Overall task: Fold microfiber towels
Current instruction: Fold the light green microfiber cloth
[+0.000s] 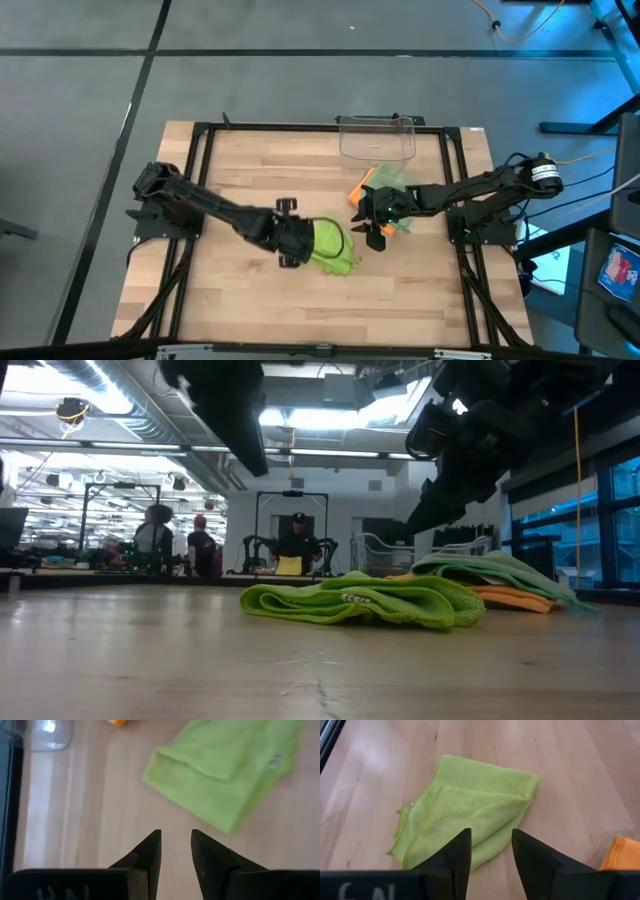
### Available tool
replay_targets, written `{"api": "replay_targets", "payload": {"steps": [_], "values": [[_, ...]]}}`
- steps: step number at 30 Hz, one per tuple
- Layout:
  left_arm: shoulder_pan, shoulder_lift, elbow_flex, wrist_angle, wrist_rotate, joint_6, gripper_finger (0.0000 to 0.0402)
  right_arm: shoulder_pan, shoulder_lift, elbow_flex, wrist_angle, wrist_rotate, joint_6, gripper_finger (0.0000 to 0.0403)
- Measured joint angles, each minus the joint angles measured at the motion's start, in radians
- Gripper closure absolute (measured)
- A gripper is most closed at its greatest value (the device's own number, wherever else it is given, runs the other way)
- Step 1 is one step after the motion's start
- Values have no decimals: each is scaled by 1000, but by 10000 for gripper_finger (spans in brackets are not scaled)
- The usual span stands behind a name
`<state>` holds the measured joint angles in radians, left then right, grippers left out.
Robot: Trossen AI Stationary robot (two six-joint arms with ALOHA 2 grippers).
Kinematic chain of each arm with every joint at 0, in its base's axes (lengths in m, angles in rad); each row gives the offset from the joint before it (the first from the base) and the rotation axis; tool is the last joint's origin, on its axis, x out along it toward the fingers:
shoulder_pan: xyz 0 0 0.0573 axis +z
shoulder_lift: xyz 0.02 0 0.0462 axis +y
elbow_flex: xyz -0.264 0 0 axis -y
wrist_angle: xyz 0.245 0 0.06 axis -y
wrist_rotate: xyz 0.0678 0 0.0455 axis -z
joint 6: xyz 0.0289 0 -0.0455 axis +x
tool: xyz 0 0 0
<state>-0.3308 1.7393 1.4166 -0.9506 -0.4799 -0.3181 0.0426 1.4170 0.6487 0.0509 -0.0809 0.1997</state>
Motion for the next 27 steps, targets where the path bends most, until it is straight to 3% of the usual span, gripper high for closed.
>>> {"api": "replay_targets", "payload": {"steps": [8,14,19,22,27], "values": [[-99,0,0,0,-56,-145,303,3,2,0,81,1,-30,250],[-138,0,0,0,-57,-157,303,18,2,0,200,1,-100,189],[-177,0,0,-15,-60,-154,303,21,2,0,232,-6,-32,154],[-211,0,0,-43,-59,-126,303,29,2,4,257,-7,88,151],[-240,-17,0,-156,-55,-117,303,147,2,79,265,70,46,160]]}}
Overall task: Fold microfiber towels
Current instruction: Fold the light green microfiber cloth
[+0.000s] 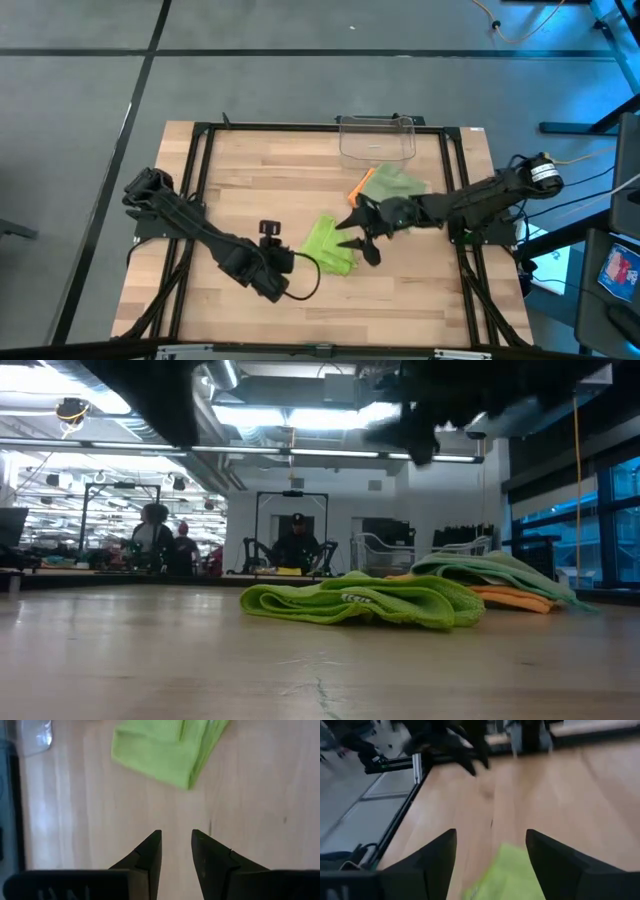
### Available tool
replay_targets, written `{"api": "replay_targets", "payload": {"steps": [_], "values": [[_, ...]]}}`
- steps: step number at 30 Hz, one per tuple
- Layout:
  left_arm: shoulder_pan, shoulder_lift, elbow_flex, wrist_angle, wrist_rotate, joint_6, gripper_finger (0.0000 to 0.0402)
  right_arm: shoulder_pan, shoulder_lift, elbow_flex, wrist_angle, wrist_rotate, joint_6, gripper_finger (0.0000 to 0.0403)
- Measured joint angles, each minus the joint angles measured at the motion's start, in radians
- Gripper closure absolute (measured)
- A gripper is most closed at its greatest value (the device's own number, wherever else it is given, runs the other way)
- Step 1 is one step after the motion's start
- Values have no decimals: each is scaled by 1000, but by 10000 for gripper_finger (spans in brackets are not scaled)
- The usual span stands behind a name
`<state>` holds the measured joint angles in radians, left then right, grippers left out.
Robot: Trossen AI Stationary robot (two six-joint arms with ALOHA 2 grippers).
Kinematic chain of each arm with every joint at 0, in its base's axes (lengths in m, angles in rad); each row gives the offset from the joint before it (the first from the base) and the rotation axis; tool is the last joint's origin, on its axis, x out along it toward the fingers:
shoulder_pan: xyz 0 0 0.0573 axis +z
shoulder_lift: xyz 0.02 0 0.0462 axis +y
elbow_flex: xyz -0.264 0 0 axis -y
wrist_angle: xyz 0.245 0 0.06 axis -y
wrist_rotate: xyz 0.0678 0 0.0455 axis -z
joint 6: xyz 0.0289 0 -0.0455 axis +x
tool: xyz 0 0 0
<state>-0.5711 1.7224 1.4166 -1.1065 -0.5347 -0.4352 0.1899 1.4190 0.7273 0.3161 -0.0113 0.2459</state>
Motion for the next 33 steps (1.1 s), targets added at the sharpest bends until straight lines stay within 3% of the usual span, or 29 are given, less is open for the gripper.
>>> {"api": "replay_targets", "payload": {"steps": [4,8,13,18,22,27,33], "values": [[2,-51,-2,-96,-2,22,303,92,0,69,-19,128,-99,169],[24,-166,-73,-41,-10,81,303,150,0,106,-94,271,-123,174],[78,-387,-341,269,-1,190,303,164,36,103,-179,401,-9,175],[154,-602,-704,735,79,260,303,165,203,119,-148,403,38,176],[202,-699,-892,1025,122,213,303,167,364,221,-151,403,7,176],[207,-725,-948,1127,146,123,303,168,497,388,-333,405,4,176],[195,-712,-948,1165,149,122,303,168,568,513,-611,515,159,176]]}}
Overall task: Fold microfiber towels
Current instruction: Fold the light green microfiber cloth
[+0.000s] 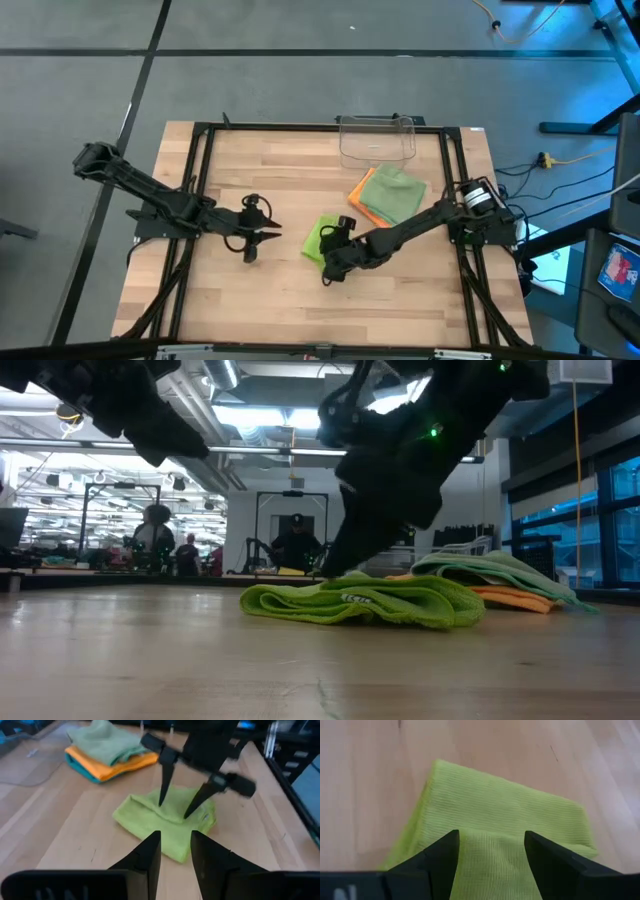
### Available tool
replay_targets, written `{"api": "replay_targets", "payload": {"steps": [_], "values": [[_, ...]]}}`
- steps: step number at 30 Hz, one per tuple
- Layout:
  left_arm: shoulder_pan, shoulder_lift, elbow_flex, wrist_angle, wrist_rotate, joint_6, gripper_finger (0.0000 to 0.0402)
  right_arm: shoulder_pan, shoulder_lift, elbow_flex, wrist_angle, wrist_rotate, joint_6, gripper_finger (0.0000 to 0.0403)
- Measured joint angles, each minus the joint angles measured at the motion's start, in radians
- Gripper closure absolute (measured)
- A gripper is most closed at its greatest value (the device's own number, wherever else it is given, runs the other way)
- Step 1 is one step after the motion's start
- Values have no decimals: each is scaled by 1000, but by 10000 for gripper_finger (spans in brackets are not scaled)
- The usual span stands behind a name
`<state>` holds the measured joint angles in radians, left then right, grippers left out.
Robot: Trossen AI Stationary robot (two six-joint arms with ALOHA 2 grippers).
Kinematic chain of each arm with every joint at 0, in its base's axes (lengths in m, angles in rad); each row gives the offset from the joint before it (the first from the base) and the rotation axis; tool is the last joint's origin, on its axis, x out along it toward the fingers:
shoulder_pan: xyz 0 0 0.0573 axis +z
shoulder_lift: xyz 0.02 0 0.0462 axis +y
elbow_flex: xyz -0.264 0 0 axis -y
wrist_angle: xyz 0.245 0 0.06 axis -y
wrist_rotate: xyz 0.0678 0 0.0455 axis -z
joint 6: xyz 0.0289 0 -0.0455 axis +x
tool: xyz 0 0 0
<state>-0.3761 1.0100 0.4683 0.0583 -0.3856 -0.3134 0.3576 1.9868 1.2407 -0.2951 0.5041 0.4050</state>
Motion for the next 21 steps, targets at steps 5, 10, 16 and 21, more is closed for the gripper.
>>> {"api": "replay_targets", "payload": {"steps": [5,10,16,21], "values": [[0,0,0,12,-1,-1,303,1,4,-4,-3,-6,40,176],[0,0,0,11,-6,-19,303,8,4,-5,-1,-22,36,176],[0,0,0,10,-16,-21,303,8,27,-22,0,-27,37,176],[0,0,0,9,-16,-21,303,8,54,-24,18,3,65,176]]}}
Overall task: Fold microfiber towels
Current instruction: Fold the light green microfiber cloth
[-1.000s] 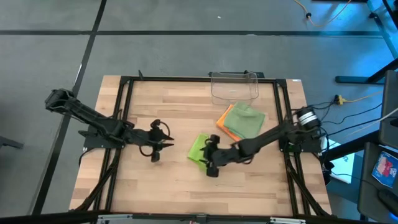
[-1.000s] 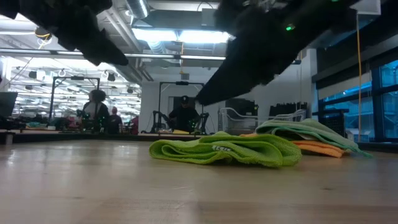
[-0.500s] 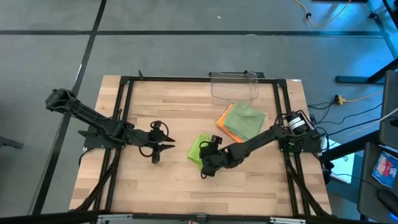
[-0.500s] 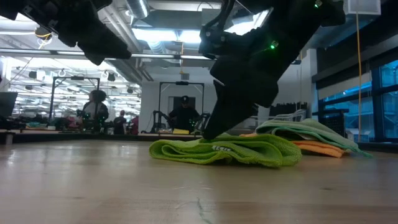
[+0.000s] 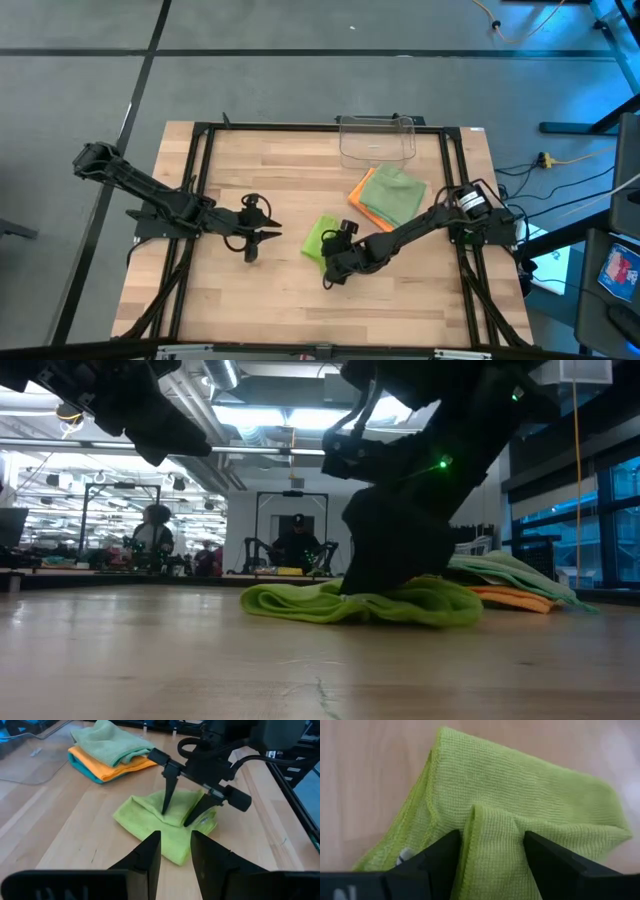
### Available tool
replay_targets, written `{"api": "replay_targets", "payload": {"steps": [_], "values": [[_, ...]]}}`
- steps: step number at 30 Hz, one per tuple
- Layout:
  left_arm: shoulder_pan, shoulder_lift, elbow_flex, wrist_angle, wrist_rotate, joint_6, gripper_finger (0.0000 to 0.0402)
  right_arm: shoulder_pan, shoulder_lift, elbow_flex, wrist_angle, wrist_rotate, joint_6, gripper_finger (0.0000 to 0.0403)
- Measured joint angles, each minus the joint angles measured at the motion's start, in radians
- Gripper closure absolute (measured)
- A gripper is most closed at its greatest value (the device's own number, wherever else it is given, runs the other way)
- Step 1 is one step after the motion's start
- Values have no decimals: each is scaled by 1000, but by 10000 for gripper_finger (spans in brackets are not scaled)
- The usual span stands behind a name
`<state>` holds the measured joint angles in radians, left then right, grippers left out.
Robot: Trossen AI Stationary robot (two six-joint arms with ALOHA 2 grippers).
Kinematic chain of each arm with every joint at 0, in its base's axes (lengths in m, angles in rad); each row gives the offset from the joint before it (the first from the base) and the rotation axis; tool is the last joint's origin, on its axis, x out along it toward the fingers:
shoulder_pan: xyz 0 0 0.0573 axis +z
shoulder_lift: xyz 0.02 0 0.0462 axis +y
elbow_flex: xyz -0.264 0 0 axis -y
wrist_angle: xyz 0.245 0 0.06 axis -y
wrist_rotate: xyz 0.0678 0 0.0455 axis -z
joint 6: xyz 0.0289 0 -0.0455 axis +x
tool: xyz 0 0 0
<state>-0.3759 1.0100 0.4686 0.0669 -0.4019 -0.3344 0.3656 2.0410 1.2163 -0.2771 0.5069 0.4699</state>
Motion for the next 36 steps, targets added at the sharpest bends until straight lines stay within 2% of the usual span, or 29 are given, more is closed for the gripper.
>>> {"api": "replay_targets", "payload": {"steps": [4,8,15,22,36], "values": [[0,0,0,-2,-1,-5,303,1,-4,-2,29,52,-4,179],[0,0,0,-3,-3,-6,303,1,-8,-2,51,59,1,205],[0,0,0,-5,-9,-7,303,1,-7,-2,39,57,51,290],[0,1,0,-5,-9,-31,303,1,-7,-1,42,59,72,391],[0,1,0,-6,-9,-52,303,11,-7,196,-87,81,-114,398]]}}
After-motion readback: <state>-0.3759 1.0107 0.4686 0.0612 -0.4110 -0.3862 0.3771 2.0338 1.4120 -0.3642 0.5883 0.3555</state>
